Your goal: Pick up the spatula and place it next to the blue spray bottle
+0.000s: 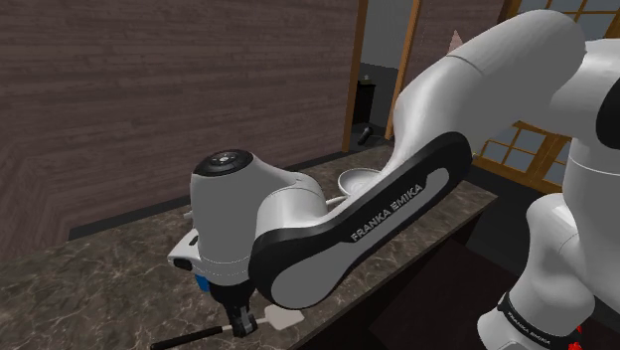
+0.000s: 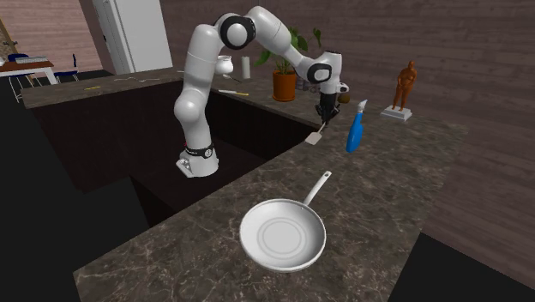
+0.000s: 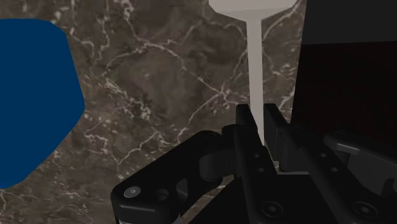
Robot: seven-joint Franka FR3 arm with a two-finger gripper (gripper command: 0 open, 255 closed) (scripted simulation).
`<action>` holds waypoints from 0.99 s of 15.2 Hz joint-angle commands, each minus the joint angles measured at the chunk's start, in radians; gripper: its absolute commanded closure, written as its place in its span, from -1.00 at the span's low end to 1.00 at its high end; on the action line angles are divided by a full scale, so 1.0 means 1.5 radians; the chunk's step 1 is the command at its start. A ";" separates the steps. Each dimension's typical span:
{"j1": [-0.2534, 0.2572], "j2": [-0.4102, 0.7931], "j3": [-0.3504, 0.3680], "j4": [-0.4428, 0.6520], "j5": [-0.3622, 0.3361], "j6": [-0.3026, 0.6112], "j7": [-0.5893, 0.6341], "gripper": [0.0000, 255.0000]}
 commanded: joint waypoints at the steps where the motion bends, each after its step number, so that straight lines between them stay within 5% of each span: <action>1: 0.002 0.010 -0.001 -0.006 -0.003 0.016 0.004 1.00; 15: 0.008 0.062 -0.008 -0.022 -0.015 0.084 0.010 1.00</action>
